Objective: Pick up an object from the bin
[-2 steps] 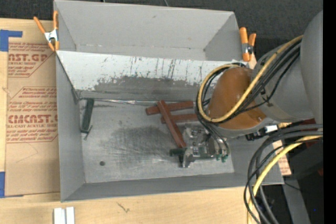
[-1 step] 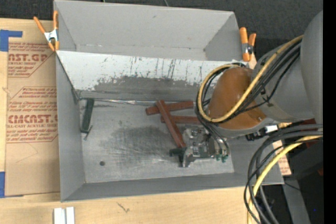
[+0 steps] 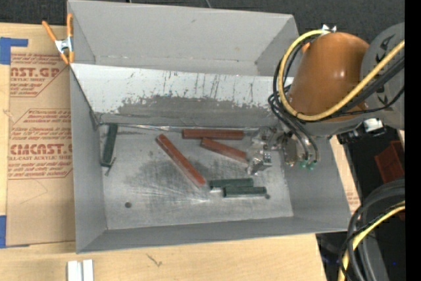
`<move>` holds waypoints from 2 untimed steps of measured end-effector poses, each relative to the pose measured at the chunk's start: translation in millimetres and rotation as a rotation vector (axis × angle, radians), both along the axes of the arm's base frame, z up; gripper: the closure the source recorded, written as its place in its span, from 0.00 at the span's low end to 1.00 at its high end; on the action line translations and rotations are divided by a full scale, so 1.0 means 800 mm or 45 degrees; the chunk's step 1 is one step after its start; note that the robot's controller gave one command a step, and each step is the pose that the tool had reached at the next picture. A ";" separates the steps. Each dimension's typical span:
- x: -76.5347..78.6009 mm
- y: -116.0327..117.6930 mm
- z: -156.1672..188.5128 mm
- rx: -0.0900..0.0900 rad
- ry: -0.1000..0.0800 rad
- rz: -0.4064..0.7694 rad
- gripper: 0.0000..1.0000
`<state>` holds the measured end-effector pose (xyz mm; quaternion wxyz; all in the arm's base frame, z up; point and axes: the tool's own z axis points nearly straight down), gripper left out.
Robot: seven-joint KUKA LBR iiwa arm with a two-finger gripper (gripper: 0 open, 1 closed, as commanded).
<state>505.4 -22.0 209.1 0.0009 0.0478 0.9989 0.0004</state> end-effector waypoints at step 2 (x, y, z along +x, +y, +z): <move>0.000 0.000 0.000 -0.001 0.000 0.000 0.00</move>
Offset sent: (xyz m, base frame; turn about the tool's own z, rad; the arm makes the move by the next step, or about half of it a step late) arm 0.0000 0.0000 0.0000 0.0000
